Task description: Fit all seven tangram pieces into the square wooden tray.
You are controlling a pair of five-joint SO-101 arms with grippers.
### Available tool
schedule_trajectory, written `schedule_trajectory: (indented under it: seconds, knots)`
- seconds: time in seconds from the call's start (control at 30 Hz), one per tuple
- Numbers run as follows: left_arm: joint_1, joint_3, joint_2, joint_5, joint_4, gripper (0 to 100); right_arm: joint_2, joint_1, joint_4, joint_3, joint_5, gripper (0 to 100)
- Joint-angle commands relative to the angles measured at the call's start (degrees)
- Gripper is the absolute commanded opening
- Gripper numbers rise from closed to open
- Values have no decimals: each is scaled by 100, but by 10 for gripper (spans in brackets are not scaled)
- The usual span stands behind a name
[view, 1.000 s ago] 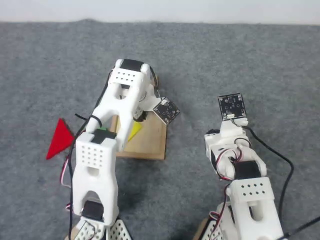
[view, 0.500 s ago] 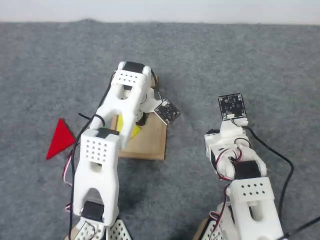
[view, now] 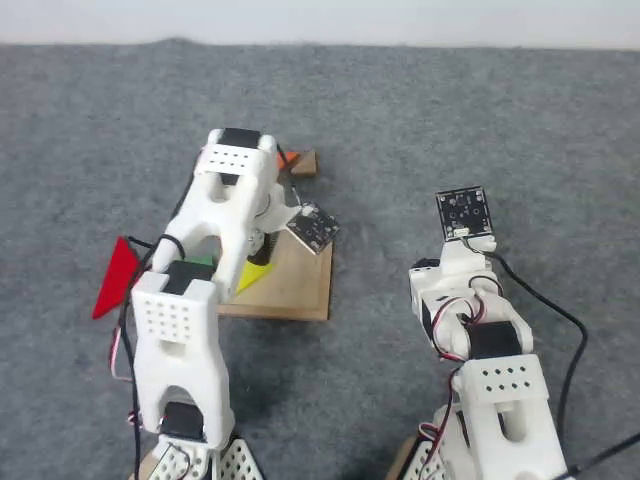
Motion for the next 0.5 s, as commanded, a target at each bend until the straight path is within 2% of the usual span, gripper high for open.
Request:
schedule_trajectory:
  seconds: [0.0, 0.13, 0.27, 0.37, 0.47]
  knots:
    - [-114, 4, -492, 9, 114, 10, -189, 48, -40, -70, 0, 9]
    - [53, 171, -1187, 167, 185, 10, -189, 48, -40, -70, 0, 9]
    - [-105, 892, -2470, 563, 185, 11, -189, 84, -40, -62, 0, 8]
    - [-598, 1604, -3393, 571, 185, 11, -163, 84, -31, -62, -9, 8]
    - [-1389, 2167, -4009, 545, 176, 11, -136, 57, -31, -62, -18, 8]
